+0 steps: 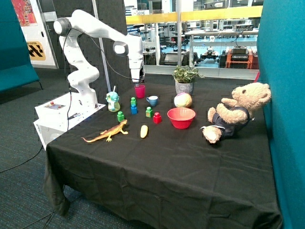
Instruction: Stack green blocks
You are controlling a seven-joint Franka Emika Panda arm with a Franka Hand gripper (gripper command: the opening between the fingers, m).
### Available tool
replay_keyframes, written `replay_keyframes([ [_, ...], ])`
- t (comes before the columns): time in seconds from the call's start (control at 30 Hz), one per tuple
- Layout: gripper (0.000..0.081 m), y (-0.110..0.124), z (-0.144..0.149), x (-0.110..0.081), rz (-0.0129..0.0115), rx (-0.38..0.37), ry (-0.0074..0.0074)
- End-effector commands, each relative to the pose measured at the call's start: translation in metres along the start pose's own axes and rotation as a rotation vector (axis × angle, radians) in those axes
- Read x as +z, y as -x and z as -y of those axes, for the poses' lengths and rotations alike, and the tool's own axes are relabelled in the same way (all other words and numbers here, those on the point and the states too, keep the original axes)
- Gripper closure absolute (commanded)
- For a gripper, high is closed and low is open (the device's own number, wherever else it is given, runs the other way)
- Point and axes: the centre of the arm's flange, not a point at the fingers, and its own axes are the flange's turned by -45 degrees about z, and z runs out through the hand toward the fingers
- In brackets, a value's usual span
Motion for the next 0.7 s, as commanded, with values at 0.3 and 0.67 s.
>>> replay_keyframes([
  [0.3,0.0265,0.004,-0.004,0.015,-0.0035,-0.044,-0.0024],
  [0.67,0.0402,0.014,0.023,0.032,-0.0036,-0.106,-0.0023],
])
